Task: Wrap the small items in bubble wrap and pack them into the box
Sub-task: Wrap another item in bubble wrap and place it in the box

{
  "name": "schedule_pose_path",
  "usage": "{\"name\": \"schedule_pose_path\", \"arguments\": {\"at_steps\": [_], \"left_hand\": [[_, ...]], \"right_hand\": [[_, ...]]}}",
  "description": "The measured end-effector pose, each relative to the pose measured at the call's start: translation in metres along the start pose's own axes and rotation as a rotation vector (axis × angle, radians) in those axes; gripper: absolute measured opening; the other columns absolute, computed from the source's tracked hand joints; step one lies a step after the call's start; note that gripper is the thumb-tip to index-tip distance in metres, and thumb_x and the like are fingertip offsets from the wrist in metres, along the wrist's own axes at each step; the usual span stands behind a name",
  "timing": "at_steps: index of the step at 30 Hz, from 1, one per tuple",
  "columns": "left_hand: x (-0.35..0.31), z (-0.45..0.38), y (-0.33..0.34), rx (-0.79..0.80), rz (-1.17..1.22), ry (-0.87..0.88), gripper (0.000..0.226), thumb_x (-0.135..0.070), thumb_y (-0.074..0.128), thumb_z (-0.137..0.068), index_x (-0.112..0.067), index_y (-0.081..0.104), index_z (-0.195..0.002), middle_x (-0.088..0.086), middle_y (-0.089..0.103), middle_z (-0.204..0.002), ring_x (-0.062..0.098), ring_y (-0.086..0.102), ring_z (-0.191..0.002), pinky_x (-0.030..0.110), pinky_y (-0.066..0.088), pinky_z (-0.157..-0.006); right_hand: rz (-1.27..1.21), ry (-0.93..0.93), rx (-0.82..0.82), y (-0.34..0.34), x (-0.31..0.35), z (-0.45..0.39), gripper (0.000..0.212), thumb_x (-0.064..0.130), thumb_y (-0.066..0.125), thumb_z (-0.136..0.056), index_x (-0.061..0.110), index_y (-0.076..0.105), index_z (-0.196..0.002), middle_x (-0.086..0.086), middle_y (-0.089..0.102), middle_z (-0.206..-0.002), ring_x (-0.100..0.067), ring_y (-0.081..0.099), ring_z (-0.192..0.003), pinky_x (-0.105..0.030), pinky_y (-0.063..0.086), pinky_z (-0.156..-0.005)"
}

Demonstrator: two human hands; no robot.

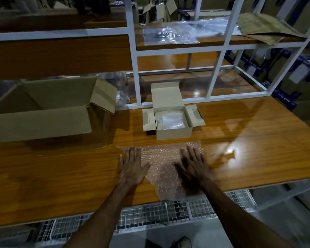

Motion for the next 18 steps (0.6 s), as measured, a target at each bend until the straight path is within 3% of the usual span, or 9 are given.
{"name": "schedule_pose_path", "arguments": {"at_steps": [4,6,9,11,13,15,18], "left_hand": [[0.000,-0.002,0.001,0.010,0.002,-0.043,0.096,-0.082,0.015,-0.097,-0.019,-0.004,-0.167,0.013,-0.012,-0.174,0.031,-0.015,-0.160,0.055,-0.016,-0.123],[-0.004,0.002,-0.005,-0.047,-0.007,-0.018,0.091,-0.076,0.023,-0.099,-0.017,0.008,-0.167,0.015,0.002,-0.174,0.035,-0.003,-0.161,0.058,-0.007,-0.127],[-0.031,0.019,-0.014,-0.147,-0.025,0.167,0.078,-0.069,0.030,-0.101,-0.019,0.027,-0.160,0.012,0.018,-0.171,0.037,0.012,-0.159,0.060,0.011,-0.128],[-0.051,0.032,-0.001,-0.066,-0.024,0.256,0.083,-0.077,0.019,-0.100,-0.024,0.018,-0.165,0.009,0.002,-0.174,0.034,-0.003,-0.161,0.056,-0.002,-0.129],[-0.056,0.038,0.016,0.041,-0.021,0.227,0.094,-0.086,0.012,-0.094,-0.029,0.004,-0.167,0.007,-0.016,-0.173,0.031,-0.019,-0.159,0.049,-0.017,-0.124],[-0.052,0.036,0.022,0.067,-0.026,0.194,0.099,-0.091,0.011,-0.090,-0.030,-0.004,-0.167,0.007,-0.023,-0.171,0.029,-0.025,-0.157,0.048,-0.019,-0.124],[-0.048,0.027,0.019,0.079,-0.047,0.189,0.104,-0.093,0.012,-0.088,-0.028,-0.005,-0.167,0.008,-0.022,-0.171,0.029,-0.022,-0.158,0.049,-0.015,-0.126]], "right_hand": [[-0.010,0.027,0.036,-0.002,0.001,-0.005,0.117,0.087,-0.033,-0.068,0.028,-0.009,-0.166,-0.010,-0.021,-0.171,-0.033,-0.011,-0.160,-0.054,-0.006,-0.127],[-0.028,0.017,0.009,-0.005,0.010,-0.002,0.119,0.084,-0.035,-0.071,0.023,-0.001,-0.167,-0.013,-0.014,-0.172,-0.035,-0.004,-0.160,-0.054,-0.004,-0.126],[-0.026,-0.099,-0.048,-0.005,0.042,0.006,0.098,0.076,-0.010,-0.093,0.016,0.018,-0.165,-0.018,0.006,-0.172,-0.039,0.014,-0.158,-0.054,0.004,-0.124],[-0.017,-0.162,-0.042,0.005,0.059,0.014,0.080,0.068,0.012,-0.102,0.018,0.014,-0.165,-0.016,-0.001,-0.172,-0.037,0.006,-0.159,-0.055,0.002,-0.127],[0.016,-0.169,-0.007,0.016,0.065,0.021,0.078,0.068,0.015,-0.104,0.023,-0.003,-0.166,-0.011,-0.019,-0.170,-0.033,-0.013,-0.158,-0.054,-0.006,-0.128],[0.029,-0.168,-0.012,0.017,0.062,0.024,0.078,0.072,0.006,-0.102,0.028,-0.013,-0.164,-0.009,-0.025,-0.169,-0.030,-0.020,-0.157,-0.053,-0.011,-0.127],[0.001,-0.183,0.010,0.012,0.053,0.015,0.090,0.080,-0.016,-0.090,0.031,-0.011,-0.165,-0.005,-0.021,-0.171,-0.025,-0.018,-0.158,-0.054,-0.008,-0.128]]}}
Point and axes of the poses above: each hand's wrist, its own z-axis away from the middle knuckle, its own y-axis out of the palm, x = y × z, the point moved 7 cm from there along -z, towards the middle knuckle
